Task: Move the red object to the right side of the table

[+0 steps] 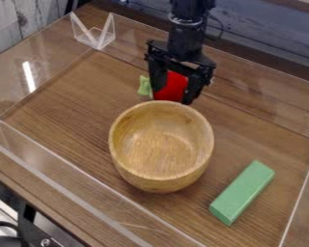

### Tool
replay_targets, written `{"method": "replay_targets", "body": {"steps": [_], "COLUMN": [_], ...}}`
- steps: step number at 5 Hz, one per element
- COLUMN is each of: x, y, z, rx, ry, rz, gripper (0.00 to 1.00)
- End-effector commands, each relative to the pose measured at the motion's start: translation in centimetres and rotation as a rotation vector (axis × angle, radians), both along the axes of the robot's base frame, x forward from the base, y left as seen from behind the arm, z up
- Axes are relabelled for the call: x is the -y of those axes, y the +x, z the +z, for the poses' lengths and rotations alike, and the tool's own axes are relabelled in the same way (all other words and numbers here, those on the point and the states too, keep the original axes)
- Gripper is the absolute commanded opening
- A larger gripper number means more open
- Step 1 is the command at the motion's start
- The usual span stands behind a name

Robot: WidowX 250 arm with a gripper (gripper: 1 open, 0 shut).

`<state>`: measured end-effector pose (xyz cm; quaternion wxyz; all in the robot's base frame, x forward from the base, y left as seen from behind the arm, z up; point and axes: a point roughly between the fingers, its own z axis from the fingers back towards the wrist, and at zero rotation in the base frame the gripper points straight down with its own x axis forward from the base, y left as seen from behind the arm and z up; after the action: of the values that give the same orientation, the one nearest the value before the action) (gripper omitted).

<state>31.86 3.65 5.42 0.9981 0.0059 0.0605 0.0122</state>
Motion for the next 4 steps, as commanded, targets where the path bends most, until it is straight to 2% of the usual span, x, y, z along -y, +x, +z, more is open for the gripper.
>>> {"method": "replay_targets", "body": {"steps": [1, 4], "x": [-0.7, -1.3], "y": [1.5, 2.8], "z": [0.7, -1.3], "rx": [0.049, 0.031], "ry": [0.014, 0.023], "rz": [-0.001, 0.020], "gripper": [1.00, 1.00]}}
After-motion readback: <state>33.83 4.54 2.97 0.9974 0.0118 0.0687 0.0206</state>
